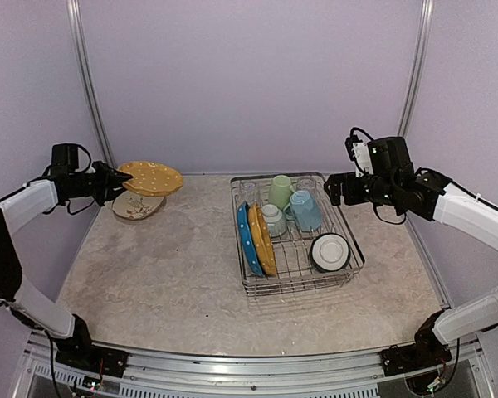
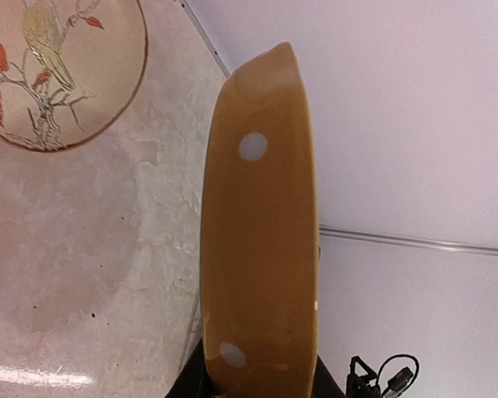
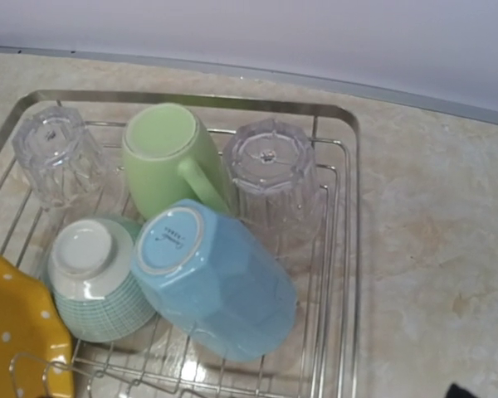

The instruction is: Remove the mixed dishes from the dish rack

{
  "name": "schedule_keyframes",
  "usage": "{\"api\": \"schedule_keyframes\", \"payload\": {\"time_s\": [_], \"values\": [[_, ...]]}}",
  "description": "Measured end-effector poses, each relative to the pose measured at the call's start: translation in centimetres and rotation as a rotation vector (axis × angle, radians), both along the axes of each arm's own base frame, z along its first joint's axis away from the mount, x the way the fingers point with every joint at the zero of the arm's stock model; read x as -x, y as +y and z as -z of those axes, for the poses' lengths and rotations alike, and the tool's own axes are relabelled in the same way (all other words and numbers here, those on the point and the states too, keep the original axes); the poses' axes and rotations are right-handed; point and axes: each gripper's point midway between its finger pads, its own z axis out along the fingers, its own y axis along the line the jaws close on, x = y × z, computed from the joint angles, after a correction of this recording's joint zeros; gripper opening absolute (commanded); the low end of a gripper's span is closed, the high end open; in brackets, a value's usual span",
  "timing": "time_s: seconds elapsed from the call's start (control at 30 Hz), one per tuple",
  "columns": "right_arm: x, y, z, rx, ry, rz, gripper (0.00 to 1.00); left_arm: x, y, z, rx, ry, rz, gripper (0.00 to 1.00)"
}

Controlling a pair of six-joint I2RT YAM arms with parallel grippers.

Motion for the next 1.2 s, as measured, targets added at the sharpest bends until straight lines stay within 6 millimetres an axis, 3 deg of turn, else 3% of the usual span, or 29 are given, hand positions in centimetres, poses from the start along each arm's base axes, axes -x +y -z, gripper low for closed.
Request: {"api": "schedule_keyframes", "payload": {"time_s": [0.17,0.37,0.57,0.8,1.2], "values": [[-0.2,-0.8,0.1,0.024,-0.003,0.041,1.0,-0.4,5.6,1.0,-0.064,0.012,-0.189,0.0],[-0.2,-2.1,0.9,0.064,0.019,0.091,1.0,-2.0,8.3,2.2,-0.104,0.002,-0.279,0.0],[0.0,-2.6,1.5,0.059,0.047,0.127,1.0,-4.5,10.8,6.5,-0.124,0.048,-0.337,0.0],[1.1,-3.3,1.0,0.053,0.023,0.12,1.0,-5.7,11.7,11.7,-0.127,0.128,-0.342,0.0],[2.0,-3.8,0.8,0.086,0.002,0.089,1.0,-8.3,12.5,12.7,-0.115,0.093,-0.344,0.0]]}}
